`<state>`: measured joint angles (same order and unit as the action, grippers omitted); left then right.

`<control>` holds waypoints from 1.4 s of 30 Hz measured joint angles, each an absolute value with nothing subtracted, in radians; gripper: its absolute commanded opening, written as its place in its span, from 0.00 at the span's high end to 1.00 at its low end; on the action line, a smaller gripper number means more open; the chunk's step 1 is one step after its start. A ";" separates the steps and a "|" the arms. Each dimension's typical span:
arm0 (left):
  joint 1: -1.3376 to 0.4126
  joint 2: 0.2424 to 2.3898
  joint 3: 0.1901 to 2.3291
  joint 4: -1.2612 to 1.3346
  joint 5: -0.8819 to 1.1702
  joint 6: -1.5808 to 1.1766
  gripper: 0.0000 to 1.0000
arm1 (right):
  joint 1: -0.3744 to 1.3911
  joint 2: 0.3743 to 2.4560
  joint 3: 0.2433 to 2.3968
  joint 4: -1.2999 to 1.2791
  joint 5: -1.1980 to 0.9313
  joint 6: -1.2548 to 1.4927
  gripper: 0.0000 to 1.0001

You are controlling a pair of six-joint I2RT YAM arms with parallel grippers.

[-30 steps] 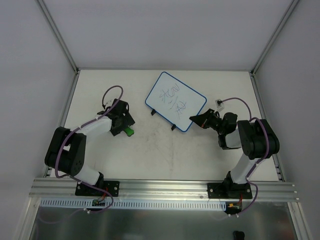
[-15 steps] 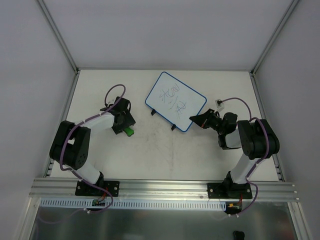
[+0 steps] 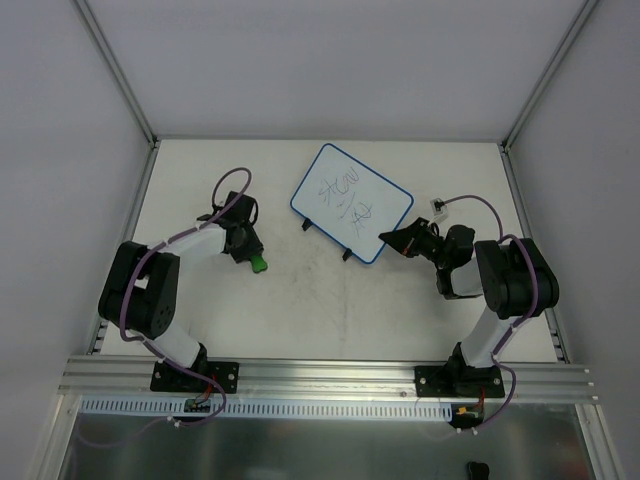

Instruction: Erase the whiteboard

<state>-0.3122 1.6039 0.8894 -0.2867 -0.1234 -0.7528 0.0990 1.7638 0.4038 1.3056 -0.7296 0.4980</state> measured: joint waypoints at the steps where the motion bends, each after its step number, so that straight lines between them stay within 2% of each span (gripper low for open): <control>1: -0.312 1.600 0.889 -0.281 -0.113 -0.726 0.99 | 0.099 1.764 0.404 1.306 -0.730 0.498 1.00; 7: -0.312 1.549 0.901 -0.181 -0.005 -0.545 1.00 | 0.099 1.764 0.404 1.306 -0.730 0.498 1.00; 14: -0.310 1.498 0.919 0.060 0.200 -0.405 1.00 | 0.099 1.764 0.404 1.306 -0.730 0.497 1.00; 19: -0.307 1.558 0.973 0.277 0.334 -0.353 1.00 | 0.099 1.764 0.404 1.306 -0.730 0.494 1.00; 23: -0.307 1.683 1.103 0.353 0.383 -0.324 1.00 | 0.101 1.764 0.402 1.306 -0.730 0.493 1.00; 33: -0.335 1.944 1.382 0.410 0.371 -0.257 1.00 | 0.103 1.764 0.399 1.311 -0.730 0.490 1.00; 42: -0.450 2.034 1.504 0.425 0.327 -0.154 1.00 | 0.104 1.764 0.399 1.312 -0.730 0.489 1.00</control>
<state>-0.4503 2.0338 1.5040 0.4252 0.3267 -0.1543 0.1040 1.7638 0.3988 1.3121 -0.7296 0.4892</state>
